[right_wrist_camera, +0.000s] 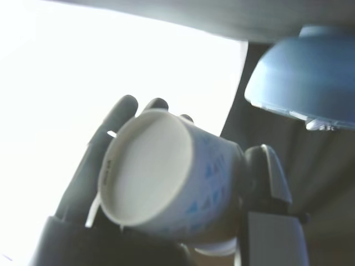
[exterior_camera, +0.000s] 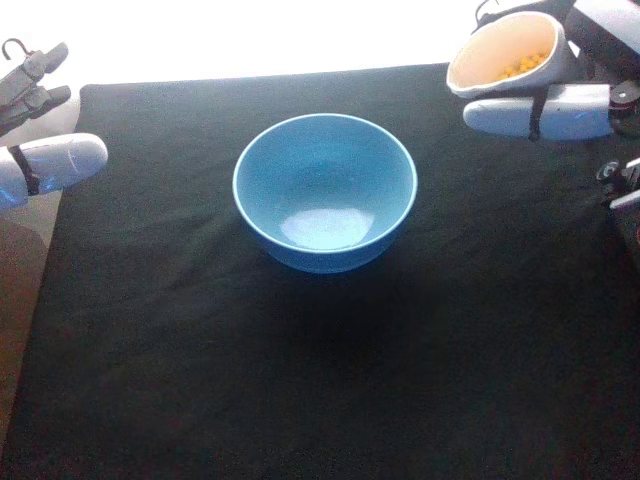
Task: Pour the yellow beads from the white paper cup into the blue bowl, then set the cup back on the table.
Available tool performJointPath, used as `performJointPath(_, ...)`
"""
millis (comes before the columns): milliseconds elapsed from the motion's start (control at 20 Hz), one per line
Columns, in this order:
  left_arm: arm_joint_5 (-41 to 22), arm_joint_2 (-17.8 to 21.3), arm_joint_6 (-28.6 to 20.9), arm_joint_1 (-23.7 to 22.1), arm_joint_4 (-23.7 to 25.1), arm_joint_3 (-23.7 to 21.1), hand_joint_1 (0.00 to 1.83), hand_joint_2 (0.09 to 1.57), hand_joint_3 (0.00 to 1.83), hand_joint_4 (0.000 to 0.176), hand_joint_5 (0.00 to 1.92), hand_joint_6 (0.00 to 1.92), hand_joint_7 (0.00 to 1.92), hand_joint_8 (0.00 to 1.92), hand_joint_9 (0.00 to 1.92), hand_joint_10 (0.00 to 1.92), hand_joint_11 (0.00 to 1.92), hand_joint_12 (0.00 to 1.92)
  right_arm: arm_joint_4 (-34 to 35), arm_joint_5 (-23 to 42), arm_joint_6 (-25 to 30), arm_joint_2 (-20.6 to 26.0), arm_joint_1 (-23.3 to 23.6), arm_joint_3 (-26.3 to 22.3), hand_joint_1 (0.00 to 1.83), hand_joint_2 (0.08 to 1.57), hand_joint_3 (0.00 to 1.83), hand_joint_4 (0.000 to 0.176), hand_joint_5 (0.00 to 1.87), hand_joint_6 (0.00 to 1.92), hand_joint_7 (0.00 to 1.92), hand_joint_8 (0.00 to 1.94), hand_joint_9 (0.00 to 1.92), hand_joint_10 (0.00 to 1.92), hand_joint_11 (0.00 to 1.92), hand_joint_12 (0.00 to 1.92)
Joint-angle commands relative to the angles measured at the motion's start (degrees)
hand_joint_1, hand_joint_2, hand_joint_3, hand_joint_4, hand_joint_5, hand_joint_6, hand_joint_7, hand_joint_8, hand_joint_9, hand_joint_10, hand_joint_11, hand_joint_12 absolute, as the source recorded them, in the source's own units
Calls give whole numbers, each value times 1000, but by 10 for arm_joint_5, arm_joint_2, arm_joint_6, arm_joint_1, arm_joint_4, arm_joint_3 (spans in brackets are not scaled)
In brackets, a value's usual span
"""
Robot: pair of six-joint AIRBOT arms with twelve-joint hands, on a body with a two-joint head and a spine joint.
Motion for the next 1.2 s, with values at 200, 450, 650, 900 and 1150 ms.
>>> performJointPath(200, -66, 0, -6, -3, -8, 8, 365, 859, 8, 96, 0, 0, 284, 3, 157, 0, 6, 290, 2, 64, 7, 4, 26, 0, 1232, 1092, 0, 0, 949, 1001, 1134, 757, 1113, 23, 511, 956)
performJointPath(450, -61, -2, -6, -5, -3, 10, 392, 892, 6, 112, 9, 3, 297, 7, 151, 7, 13, 222, -13, 60, 6, 4, 38, 1, 1215, 1111, 1, 31, 951, 1012, 1041, 901, 992, 0, 389, 993)
performJointPath(650, -57, -3, -6, -9, 0, 11, 388, 888, 2, 124, 10, 2, 294, 3, 141, 2, 5, 223, -83, 16, 6, 3, 100, 3, 1216, 1112, 0, 30, 954, 1001, 1037, 914, 1074, 8, 493, 990)
performJointPath(900, -38, -10, -6, -29, 20, 19, 394, 903, 0, 122, 19, 0, 292, 0, 176, 1, 3, 292, -132, -14, 6, 0, 124, 3, 1224, 1105, 0, 22, 980, 946, 1050, 911, 1052, 215, 587, 977)
performJointPath(1150, -23, -13, -6, -39, 35, 21, 391, 850, 0, 117, 16, 0, 311, 0, 212, 19, 33, 85, -182, -51, 6, -4, 133, 3, 1243, 1057, 0, 38, 1086, 818, 1157, 676, 1199, 34, 669, 976)
